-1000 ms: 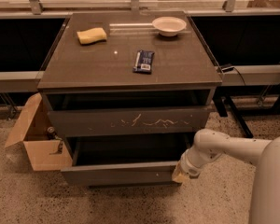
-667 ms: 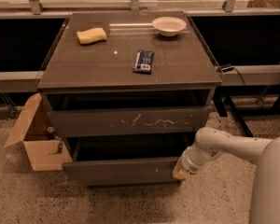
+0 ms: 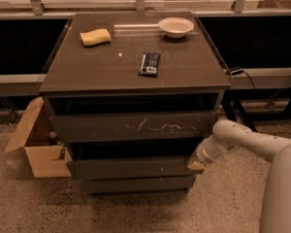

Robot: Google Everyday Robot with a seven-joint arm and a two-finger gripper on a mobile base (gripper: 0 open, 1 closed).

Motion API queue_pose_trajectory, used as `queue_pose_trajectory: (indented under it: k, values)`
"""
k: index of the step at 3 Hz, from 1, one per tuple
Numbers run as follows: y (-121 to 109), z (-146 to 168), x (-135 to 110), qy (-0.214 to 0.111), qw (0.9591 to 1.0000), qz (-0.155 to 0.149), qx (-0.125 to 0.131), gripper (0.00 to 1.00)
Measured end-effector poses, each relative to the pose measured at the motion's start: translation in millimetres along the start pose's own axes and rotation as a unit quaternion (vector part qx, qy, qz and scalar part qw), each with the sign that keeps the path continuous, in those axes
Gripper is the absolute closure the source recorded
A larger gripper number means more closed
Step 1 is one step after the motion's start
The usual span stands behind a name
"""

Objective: Close middle drawer

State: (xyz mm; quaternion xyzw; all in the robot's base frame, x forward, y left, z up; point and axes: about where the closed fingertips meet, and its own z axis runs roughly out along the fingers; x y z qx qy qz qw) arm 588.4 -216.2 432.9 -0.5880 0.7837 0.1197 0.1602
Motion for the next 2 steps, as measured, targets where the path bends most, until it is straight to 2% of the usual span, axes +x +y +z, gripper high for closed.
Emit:
queue_pose_trajectory:
  k: [1, 2]
  values:
    - [-11, -12, 2, -0.012, 0.9998, -0.001, 0.013, 0.15]
    - [3, -28, -3, -0.04, 0.9991, -0.01, 0.009, 0.0]
